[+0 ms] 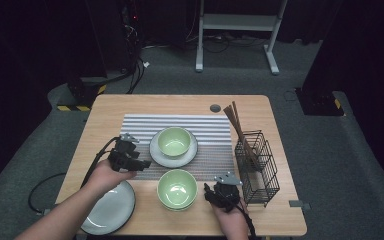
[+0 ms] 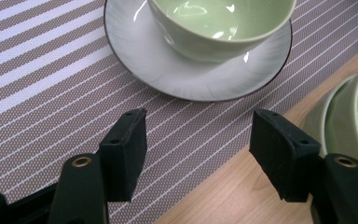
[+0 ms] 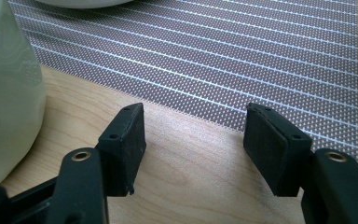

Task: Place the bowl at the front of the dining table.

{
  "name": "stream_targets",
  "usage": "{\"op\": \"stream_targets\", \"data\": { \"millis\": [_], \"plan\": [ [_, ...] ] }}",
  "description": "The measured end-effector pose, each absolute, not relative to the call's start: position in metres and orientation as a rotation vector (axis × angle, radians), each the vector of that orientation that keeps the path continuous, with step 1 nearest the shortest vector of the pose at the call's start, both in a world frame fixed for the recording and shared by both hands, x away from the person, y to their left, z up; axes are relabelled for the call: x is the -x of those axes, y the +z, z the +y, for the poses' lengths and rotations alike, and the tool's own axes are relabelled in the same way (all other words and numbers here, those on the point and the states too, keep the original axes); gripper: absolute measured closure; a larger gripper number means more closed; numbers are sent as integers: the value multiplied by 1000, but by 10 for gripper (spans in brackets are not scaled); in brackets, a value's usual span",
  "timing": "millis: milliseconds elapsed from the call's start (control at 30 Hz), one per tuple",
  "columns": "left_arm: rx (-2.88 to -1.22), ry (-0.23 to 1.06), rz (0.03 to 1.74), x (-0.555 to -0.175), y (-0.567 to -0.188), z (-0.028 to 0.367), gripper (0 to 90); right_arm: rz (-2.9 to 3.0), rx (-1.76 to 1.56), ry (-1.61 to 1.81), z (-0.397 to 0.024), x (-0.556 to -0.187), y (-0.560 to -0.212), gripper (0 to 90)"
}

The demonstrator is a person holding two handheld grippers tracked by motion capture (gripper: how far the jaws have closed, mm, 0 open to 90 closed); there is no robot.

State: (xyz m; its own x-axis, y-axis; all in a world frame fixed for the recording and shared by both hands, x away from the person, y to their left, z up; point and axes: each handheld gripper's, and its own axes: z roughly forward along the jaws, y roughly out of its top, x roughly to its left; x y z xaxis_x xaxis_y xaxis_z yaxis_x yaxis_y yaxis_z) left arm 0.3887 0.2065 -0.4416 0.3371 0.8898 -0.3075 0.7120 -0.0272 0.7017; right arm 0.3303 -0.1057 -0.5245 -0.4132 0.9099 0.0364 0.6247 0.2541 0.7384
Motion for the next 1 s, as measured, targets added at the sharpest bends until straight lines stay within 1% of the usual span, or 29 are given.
{"op": "stream_targets", "data": {
  "millis": [100, 333, 600, 767, 867, 933, 1000],
  "plan": [
    [-1802, 297, 1401, -382, -447, 209, 366, 2134, -1394, 969, -106, -330, -524, 385],
    [-1786, 271, 1387, -372, -453, 215, 368, 2131, -1399, 972, -106, -330, -525, 389],
    [-1784, 284, 1371, -367, -459, 223, 360, 2133, -1391, 958, -104, -330, -525, 387],
    [-1753, 290, 1360, -361, -461, 230, 357, 2134, -1387, 955, -104, -330, -525, 390],
    [-1745, 298, 1336, -357, -464, 236, 326, 2133, -1391, 959, -104, -330, -525, 387],
    [-1709, 292, 1337, -354, -468, 243, 328, 2134, -1385, 955, -104, -330, -525, 389],
    [-1711, 295, 1324, -351, -469, 247, 328, 2134, -1385, 954, -104, -330, -525, 391]
  ]
}}
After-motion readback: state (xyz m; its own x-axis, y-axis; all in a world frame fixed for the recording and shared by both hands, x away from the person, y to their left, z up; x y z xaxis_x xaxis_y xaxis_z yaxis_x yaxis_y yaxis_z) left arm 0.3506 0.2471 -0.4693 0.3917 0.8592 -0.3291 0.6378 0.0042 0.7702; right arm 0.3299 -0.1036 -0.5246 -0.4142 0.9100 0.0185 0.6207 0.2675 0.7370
